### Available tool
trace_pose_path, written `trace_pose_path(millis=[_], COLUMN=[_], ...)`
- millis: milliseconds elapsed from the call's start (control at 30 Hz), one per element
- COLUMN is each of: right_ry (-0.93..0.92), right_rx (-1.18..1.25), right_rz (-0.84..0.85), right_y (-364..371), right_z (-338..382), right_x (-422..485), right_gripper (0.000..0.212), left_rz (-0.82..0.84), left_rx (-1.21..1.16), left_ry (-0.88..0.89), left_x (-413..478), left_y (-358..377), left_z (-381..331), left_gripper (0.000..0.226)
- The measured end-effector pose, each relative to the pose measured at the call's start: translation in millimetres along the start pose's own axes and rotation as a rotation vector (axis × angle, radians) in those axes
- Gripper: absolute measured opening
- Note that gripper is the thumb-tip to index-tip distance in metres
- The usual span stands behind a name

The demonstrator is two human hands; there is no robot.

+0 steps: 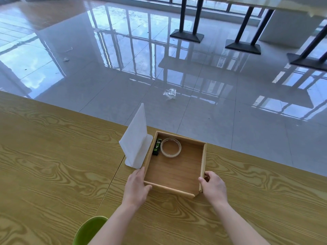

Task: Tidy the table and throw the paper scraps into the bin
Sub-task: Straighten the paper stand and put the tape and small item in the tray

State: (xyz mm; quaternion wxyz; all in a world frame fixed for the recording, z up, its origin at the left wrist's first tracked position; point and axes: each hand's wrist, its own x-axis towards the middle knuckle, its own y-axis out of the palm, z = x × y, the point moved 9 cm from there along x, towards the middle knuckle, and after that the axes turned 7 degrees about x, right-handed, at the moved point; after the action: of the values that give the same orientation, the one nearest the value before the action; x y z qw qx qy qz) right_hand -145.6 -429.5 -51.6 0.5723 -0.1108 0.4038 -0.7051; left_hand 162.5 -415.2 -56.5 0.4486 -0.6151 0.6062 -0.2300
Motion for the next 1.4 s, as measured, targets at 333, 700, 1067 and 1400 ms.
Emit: trace_pose_path(millis=[333,700,1067,1400], right_ry=[0.007,-0.105,-0.269,-0.264], right_rx=[-0.006,-0.04,-0.116,-0.232], right_rz=[0.021,-0.005,0.036,-0.019], right_y=[-0.4,-17.8,-34.7,-69.9], right_z=[0.1,12.2,37.5,15.6], right_x=[0.1,-7.6,-42.7,-93.2], right_gripper=[0.039,0.043,0.045,0.049], left_rz=[0.022,-0.115,-0.083,-0.048], left_rx=[0.007,0.176,0.435,0.513], left_ry=[-0.008,0.124,0.336,0.52], left_x=[-3.4,-19.3,-49.1,-89.7], left_y=[0.2,-17.5,-15.6,3.1], left_z=[-3.4,-32.4,-82.4,-133.2], left_gripper=[0.081,0.08,0.07,0.074])
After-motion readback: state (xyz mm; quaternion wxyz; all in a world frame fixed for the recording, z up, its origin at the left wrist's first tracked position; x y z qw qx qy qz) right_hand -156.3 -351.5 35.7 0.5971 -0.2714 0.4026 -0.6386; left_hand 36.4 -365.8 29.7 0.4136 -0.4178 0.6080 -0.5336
